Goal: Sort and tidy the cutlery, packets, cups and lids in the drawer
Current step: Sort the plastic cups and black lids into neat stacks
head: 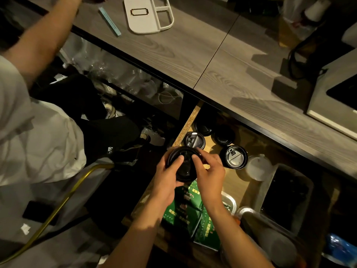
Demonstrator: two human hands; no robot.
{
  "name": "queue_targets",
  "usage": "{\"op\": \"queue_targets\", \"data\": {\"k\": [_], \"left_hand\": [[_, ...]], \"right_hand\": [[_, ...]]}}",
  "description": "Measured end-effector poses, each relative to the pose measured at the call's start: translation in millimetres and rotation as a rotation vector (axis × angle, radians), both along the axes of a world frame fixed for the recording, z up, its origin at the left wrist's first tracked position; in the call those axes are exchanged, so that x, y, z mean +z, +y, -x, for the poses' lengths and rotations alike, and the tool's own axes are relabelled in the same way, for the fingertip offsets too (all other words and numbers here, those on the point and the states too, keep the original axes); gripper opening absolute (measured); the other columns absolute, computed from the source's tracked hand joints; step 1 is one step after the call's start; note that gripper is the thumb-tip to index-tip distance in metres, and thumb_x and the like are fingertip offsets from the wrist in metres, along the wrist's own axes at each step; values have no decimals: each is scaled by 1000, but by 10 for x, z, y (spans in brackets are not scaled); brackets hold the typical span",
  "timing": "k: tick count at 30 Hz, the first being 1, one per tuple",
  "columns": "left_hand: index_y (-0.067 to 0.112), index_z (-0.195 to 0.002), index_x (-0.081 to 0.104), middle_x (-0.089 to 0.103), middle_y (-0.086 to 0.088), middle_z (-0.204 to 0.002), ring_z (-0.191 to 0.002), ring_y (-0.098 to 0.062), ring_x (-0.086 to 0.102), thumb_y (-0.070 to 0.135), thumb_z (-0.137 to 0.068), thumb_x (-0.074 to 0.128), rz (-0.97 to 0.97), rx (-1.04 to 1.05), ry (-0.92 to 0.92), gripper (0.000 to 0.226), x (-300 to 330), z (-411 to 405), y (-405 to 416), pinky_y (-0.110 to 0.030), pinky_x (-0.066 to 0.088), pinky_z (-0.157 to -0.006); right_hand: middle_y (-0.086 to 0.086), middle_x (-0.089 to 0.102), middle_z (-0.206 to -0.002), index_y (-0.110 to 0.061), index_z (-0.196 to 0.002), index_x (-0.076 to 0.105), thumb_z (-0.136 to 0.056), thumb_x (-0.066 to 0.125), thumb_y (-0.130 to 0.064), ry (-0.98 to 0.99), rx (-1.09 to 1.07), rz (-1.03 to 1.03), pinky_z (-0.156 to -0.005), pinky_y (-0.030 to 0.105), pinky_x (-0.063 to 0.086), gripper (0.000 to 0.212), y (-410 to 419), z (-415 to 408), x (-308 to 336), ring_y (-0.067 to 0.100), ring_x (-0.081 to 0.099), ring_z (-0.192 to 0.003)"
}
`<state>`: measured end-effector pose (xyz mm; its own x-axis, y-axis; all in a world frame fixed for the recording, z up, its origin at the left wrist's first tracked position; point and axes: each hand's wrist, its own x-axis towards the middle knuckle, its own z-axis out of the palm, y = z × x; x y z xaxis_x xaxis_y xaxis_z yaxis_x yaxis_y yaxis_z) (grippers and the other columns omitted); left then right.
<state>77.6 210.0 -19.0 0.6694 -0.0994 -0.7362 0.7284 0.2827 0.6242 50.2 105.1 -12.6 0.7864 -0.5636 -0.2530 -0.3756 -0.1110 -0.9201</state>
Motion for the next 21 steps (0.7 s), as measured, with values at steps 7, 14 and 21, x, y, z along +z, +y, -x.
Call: {"op": "queue_targets", "data": {"k": [7, 14, 21], "left_hand": [[31, -134, 55, 59, -7, -134, -120, -28, 60, 23, -94, 66, 15, 136, 32, 43, -83, -25, -126, -50, 57, -91], [34, -108, 62, 58, -7, -128, -117, -34, 57, 12, -96, 62, -109, 173, -25, 25, -55, -134, 103, -47, 61, -65], [24, -131, 55, 55, 0, -123, -117, -32, 55, 10, -97, 60, -135, 263, -3, 37, -115, -253, 404, -42, 62, -63]], "right_hand": [[-8, 62, -120, -23, -132, 60, -101, 51, -12, 9, 63, 83, -99, 25, 47, 35, 116, -64, -124, 9, 57, -116], [-4, 70, -107, -15, -119, 68, -102, 49, -23, 87, 203, -248, -84, 22, 54, 27, -123, -145, -201, 8, 65, -101], [16, 69, -118, -3, -126, 63, -92, 68, -20, 598, 176, -17, -80, 34, 50, 38, -479, -359, -702, 34, 65, -105]]}}
